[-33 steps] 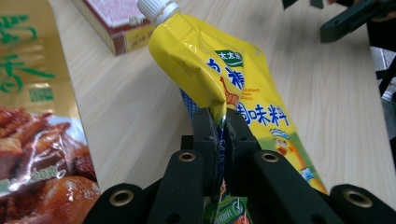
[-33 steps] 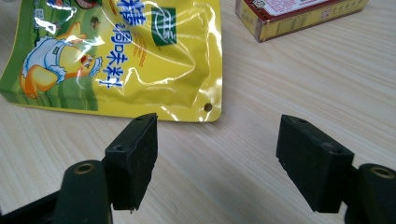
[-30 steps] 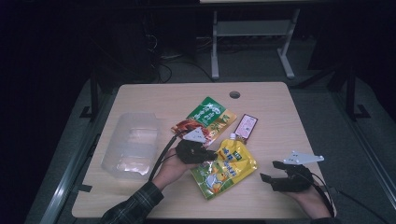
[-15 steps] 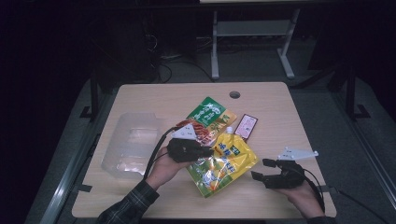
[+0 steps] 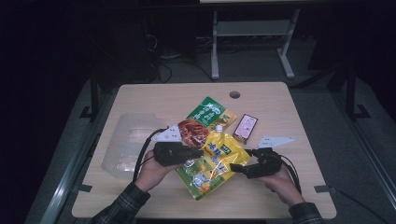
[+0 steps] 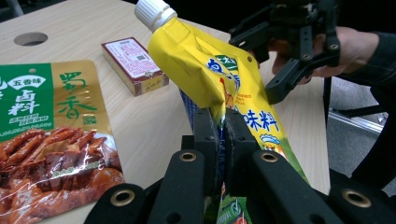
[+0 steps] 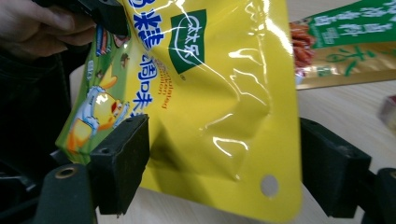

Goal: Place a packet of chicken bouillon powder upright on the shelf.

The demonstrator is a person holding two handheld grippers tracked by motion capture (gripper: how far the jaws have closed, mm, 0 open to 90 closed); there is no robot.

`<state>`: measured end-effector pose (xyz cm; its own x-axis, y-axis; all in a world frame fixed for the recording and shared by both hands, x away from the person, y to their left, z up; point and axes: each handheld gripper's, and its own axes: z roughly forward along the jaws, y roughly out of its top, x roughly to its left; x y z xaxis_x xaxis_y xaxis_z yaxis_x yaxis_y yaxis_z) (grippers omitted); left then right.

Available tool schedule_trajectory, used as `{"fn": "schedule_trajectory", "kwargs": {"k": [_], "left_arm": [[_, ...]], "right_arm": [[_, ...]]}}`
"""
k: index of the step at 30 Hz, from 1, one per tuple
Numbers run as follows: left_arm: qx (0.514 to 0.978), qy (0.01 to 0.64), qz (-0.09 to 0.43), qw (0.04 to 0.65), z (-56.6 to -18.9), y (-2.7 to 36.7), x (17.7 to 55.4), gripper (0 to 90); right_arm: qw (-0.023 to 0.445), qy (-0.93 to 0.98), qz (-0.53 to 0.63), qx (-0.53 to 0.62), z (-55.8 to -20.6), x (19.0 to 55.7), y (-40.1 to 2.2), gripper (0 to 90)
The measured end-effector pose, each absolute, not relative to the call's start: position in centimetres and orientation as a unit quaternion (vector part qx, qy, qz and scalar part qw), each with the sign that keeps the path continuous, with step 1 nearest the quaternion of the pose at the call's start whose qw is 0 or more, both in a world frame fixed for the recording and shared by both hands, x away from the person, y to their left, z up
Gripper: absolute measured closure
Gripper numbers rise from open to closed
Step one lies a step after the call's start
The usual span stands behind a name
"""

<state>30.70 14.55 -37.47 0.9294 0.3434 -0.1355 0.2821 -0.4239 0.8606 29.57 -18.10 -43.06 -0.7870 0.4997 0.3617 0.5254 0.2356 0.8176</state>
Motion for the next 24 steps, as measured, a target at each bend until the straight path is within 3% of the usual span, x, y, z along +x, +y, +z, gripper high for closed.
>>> {"fn": "schedule_trajectory", "kwargs": {"k": [5,6,13,18,24], "left_arm": [[0.841,0.186,0.029,0.507,-37.5,14.6,30.7,85.8],[0.841,0.187,0.030,0.508,-37.5,14.6,30.6,85.8],[0.835,0.183,0.031,0.518,-37.4,14.6,30.6,85.7],[0.834,0.190,0.038,0.517,-37.5,14.8,30.8,86.6],[0.836,0.191,0.037,0.512,-37.9,14.6,30.9,86.5]], "right_arm": [[0.031,-0.781,-0.538,-0.317,-43.3,30.0,-17.4,30.1],[0.049,-0.775,-0.549,-0.309,-43.5,30.2,-17.3,39.7],[0.064,-0.760,-0.568,-0.310,-43.4,30.3,-17.8,55.0],[0.085,-0.746,-0.591,-0.294,-43.1,30.2,-18.4,75.9],[0.082,-0.753,-0.590,-0.278,-42.7,30.1,-18.6,80.0]]}}
